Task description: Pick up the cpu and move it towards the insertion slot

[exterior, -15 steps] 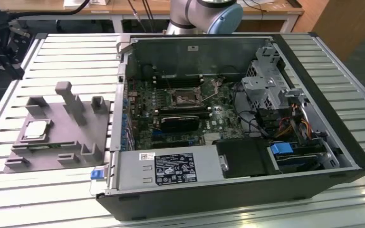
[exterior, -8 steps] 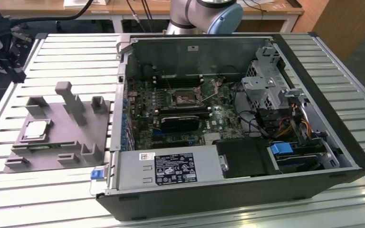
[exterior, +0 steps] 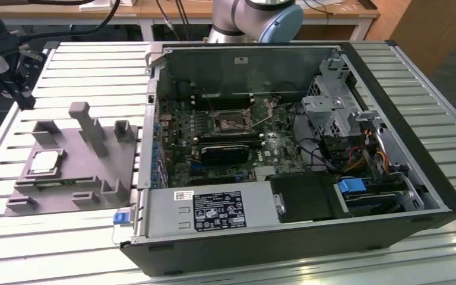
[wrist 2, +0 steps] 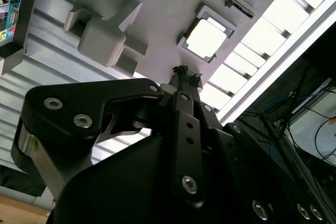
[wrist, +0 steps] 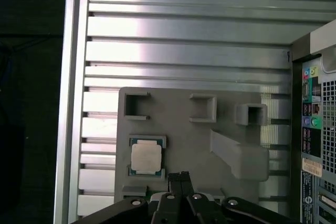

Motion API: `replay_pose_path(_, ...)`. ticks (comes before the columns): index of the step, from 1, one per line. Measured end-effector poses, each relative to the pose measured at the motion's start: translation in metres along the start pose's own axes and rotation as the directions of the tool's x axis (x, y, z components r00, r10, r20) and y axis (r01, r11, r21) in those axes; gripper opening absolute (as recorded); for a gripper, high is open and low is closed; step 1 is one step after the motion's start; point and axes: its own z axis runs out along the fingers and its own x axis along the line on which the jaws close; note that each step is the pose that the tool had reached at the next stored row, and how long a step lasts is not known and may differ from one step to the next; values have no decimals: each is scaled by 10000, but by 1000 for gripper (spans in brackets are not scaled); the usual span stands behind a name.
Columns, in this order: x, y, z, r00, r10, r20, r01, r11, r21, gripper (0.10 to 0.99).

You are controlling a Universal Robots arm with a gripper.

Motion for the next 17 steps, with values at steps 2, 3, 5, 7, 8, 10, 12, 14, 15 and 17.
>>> replay_pose_path(2, 4, -1, 29, 10000, 0, 1, 0, 10000, 0, 102)
replay_pose_path(3, 6, -2, 44, 10000, 0, 1, 0, 10000, 0, 102)
replay_pose_path(5, 13, -3, 75, 10000, 0, 4, 0, 10000, 0, 102)
replay_pose_path(7, 25, -4, 104, 10000, 0, 22, 0, 10000, 1, 102)
replay_pose_path(8, 30, -5, 117, 10000, -2, 36, 2, 10000, 1, 102)
replay_pose_path(10, 46, -6, 150, 10000, -3, 76, 3, 10000, 2, 102)
replay_pose_path(12, 62, -8, 181, 9999, -6, 113, 6, 10000, 2, 102)
replay_pose_path(14, 83, -9, 212, 9999, -7, 151, 7, 10000, 4, 102)
replay_pose_path(15, 96, -9, 228, 9998, -9, 174, 9, 10000, 4, 102)
replay_pose_path(17, 122, -10, 257, 9998, -11, 220, 10, 10000, 5, 102)
